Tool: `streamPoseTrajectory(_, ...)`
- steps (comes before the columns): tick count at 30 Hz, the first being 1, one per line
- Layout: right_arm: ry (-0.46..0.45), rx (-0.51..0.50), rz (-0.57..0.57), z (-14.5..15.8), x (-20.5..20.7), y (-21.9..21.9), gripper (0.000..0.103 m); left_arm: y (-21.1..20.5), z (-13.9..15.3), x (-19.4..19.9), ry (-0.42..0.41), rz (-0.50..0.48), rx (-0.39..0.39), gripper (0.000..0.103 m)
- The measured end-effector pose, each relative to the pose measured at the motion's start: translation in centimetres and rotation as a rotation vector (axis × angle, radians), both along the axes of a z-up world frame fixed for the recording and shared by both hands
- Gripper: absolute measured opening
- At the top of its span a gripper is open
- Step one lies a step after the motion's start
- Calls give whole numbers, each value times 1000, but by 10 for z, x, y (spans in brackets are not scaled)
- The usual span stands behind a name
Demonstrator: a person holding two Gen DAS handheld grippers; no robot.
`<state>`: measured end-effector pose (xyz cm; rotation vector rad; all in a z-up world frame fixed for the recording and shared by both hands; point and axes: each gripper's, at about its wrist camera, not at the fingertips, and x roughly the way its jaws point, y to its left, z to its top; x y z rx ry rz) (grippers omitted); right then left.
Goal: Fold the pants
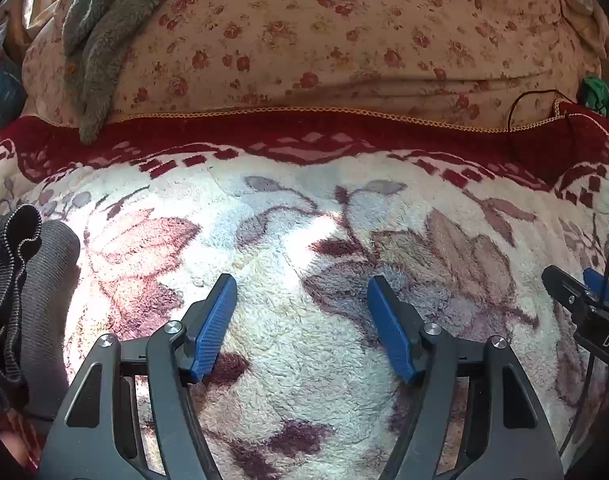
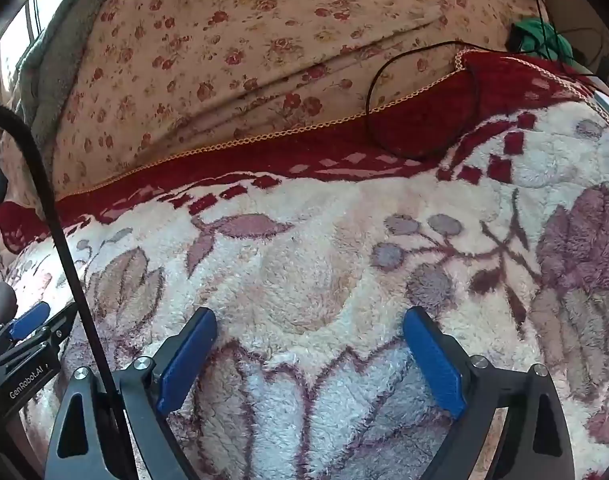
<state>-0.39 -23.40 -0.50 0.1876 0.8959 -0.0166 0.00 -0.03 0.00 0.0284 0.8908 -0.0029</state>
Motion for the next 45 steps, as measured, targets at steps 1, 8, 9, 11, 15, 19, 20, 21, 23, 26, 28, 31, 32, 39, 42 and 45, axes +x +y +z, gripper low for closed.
streamPoseTrajectory(1, 0, -4, -1, 0, 0, -2, 94, 0, 0, 0, 1, 0, -2, 68)
streamPoseTrajectory(8, 7, -40, 2, 0, 0, 1, 94, 0, 1, 0, 0, 0, -3, 68)
streamPoseTrajectory(9, 7, -40, 2, 0, 0, 1, 94, 0, 1, 0, 0, 0, -3, 68)
streamPoseTrajectory(11, 6, -39, 3, 0, 0, 1, 94, 0, 0, 0, 1, 0, -4, 68)
streamPoseTrajectory(15, 6, -38, 3, 0, 0, 1, 94, 0, 0, 0, 0, 0, -4, 68)
streamPoseTrajectory(19, 6, -38, 3, 0, 0, 1, 94, 0, 0, 0, 0, 0, -5, 68)
streamPoseTrajectory(20, 6, -38, 3, 0, 0, 1, 94, 0, 0, 0, 0, 0, -5, 68)
streamPoseTrajectory(21, 6, -38, 3, 0, 0, 1, 94, 0, 0, 0, 0, 0, -4, 68)
streamPoseTrajectory(23, 6, -38, 3, 0, 0, 1, 94, 0, 0, 0, 0, 0, -3, 68)
streamPoseTrajectory(26, 6, -38, 3, 0, 0, 1, 94, 1, 2, 2, 0, 0, -5, 68)
streamPoseTrajectory(28, 6, -38, 3, 0, 0, 1, 94, 1, 2, 2, 1, 0, -4, 68)
streamPoseTrajectory(31, 6, -38, 3, 0, 0, 1, 94, 0, 1, 3, 1, 0, -4, 68)
streamPoseTrajectory(32, 6, -38, 3, 0, 0, 1, 94, 0, 1, 3, 0, 0, -3, 68)
streamPoseTrajectory(39, 7, -38, 3, 0, 0, 1, 94, 0, 1, 3, 0, 0, -5, 68)
streamPoseTrajectory(42, 7, -38, 3, 0, 0, 1, 94, 0, 1, 3, 1, 0, -5, 68)
streamPoseTrajectory(45, 7, -39, 3, 0, 0, 1, 94, 1, -1, 1, 1, 0, -13, 68)
